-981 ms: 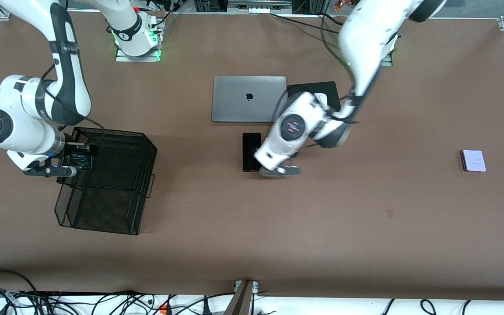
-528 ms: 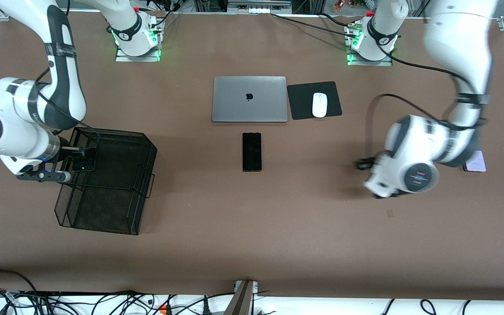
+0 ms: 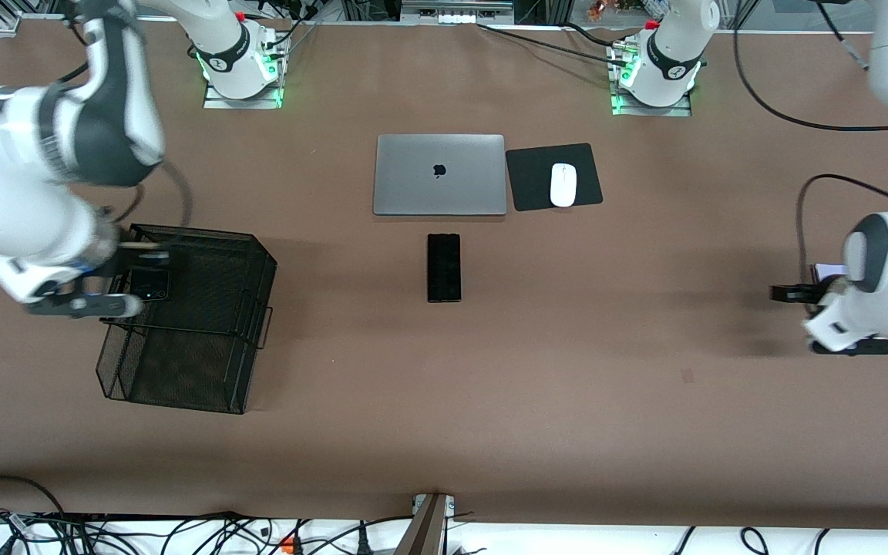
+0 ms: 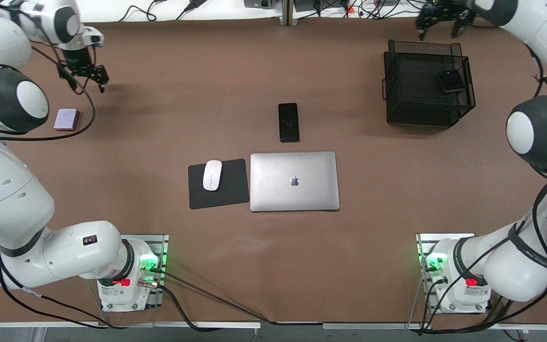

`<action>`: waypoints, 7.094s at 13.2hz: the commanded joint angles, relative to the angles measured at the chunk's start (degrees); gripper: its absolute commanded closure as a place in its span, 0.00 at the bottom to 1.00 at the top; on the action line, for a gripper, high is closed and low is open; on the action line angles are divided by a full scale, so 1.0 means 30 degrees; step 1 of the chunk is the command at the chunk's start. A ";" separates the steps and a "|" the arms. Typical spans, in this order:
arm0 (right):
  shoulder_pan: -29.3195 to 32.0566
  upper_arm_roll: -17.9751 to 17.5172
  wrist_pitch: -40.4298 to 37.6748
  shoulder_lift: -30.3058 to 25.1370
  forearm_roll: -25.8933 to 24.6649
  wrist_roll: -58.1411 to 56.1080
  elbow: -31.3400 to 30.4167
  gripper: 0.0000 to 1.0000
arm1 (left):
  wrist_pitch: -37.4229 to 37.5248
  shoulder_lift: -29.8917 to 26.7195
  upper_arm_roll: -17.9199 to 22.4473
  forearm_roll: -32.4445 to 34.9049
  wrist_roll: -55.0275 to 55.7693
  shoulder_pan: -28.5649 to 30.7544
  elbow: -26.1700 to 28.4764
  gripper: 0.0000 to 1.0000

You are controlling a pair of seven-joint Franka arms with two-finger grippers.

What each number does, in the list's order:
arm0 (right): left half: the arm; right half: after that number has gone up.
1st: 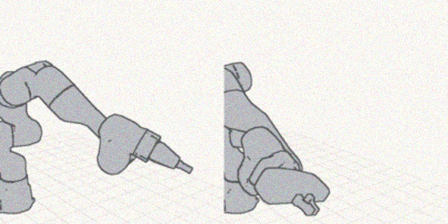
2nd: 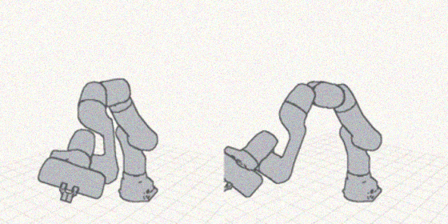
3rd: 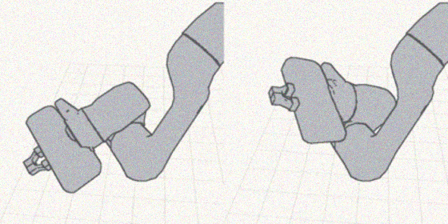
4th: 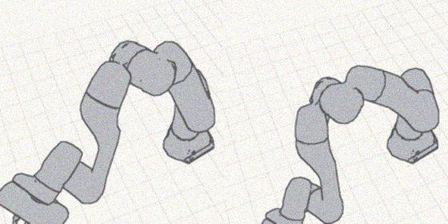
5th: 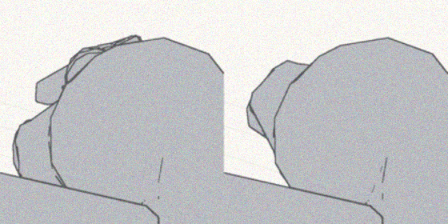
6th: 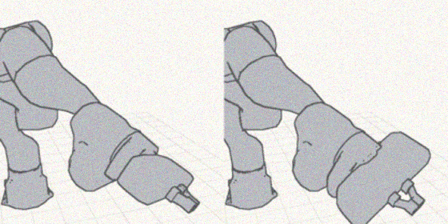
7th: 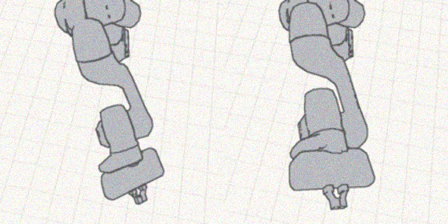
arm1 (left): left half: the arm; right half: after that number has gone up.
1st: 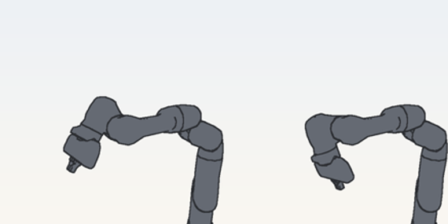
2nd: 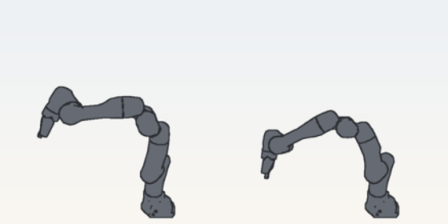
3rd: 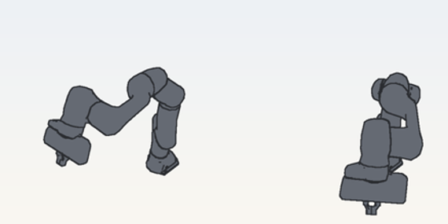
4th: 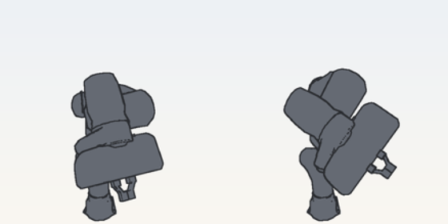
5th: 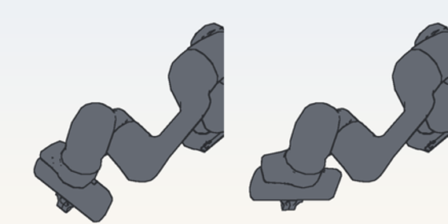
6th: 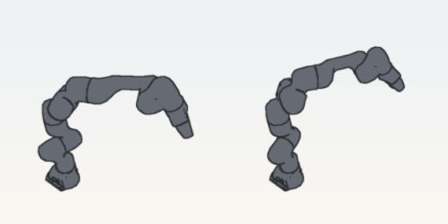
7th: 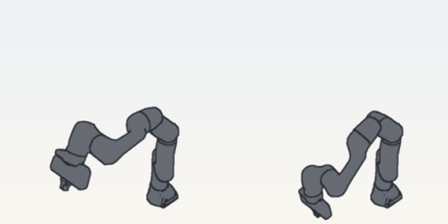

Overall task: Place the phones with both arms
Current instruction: 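Release the flip phone into the basket while the left gripper reaches the white phone, then grasp the tall phone with the right gripper while the left gripper grasps the white phone, then carry the tall phone to the basket while the left gripper sets the white phone down, then release the tall phone into the basket while the left gripper withdraws, then reach down and grasp the white phone with the right gripper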

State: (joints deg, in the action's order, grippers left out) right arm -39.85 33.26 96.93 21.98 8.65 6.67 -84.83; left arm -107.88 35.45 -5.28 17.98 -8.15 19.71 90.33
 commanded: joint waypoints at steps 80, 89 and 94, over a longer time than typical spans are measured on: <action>-0.6782 -0.2410 0.5127 0.7664 0.3505 1.7012 0.5213 0.00 | 0.2502 -1.2287 0.1965 -0.5436 0.0235 -0.6861 0.1885 0.00; -0.7780 -0.3031 0.9085 1.1773 0.3562 1.7934 0.5189 0.00 | 0.4406 -1.2374 0.1761 -0.5407 0.1720 -0.7184 0.1444 0.00; -0.7780 -0.3031 1.0668 1.2478 0.3504 1.7786 0.5160 0.00 | 0.4525 -1.2316 0.1820 -0.5407 0.1574 -0.7038 0.1327 0.00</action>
State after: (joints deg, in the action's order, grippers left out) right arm -63.71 24.41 127.90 58.24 19.64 60.35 -71.10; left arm -95.63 -1.66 0.06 2.57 -3.49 -1.59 95.64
